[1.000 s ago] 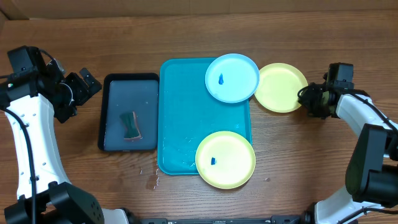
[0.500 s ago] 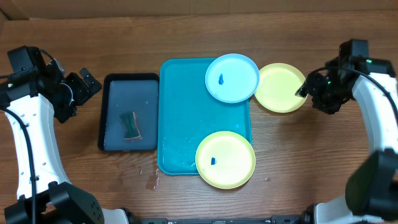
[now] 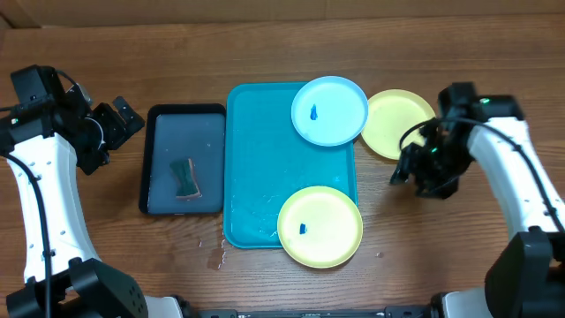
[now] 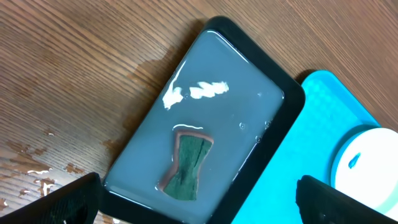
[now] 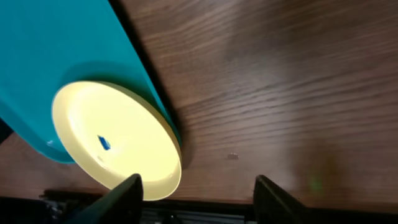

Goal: Clean dirty plates on tray and stack at the side
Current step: 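Move the right gripper to the rim of the lower yellow plate and grasp it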

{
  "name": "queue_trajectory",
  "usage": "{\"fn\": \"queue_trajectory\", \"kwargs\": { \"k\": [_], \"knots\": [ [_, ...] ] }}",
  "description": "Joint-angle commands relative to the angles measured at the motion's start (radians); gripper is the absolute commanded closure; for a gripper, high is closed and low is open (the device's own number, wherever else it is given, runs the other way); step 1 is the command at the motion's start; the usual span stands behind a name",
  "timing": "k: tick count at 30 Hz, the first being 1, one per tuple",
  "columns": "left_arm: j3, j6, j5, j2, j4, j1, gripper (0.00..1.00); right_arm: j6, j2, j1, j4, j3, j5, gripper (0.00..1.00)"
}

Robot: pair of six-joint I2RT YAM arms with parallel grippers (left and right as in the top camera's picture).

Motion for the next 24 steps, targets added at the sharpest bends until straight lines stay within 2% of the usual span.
{"fn": "queue_trajectory", "kwargs": {
  "k": [1,4,9,17,21,24],
  "knots": [
    [0.014,-0.014,-0.001,-0.006,-0.002,0.0,0.0,0.002,0.003,0.055,0.033,-0.073,-0.04,0.44],
    [0.014,-0.014,-0.001,-0.006,-0.002,0.0,0.0,0.003,0.003,0.106,0.08,-0.144,-0.077,0.48],
    [0.014,-0.014,-0.001,-0.006,-0.002,0.0,0.0,0.061,0.003,0.167,0.152,-0.243,-0.084,0.48],
    [0.014,-0.014,-0.001,-0.006,-0.002,0.0,0.0,0.113,0.003,0.249,0.247,-0.31,-0.1,0.49],
    [0.014,-0.014,-0.001,-0.006,-0.002,0.0,0.0,0.117,0.003,0.28,0.262,-0.31,-0.1,0.7],
    [0.014,-0.014,-0.001,-0.006,-0.002,0.0,0.0,0.135,0.003,0.292,0.258,-0.311,-0.096,0.74]
  ]
}}
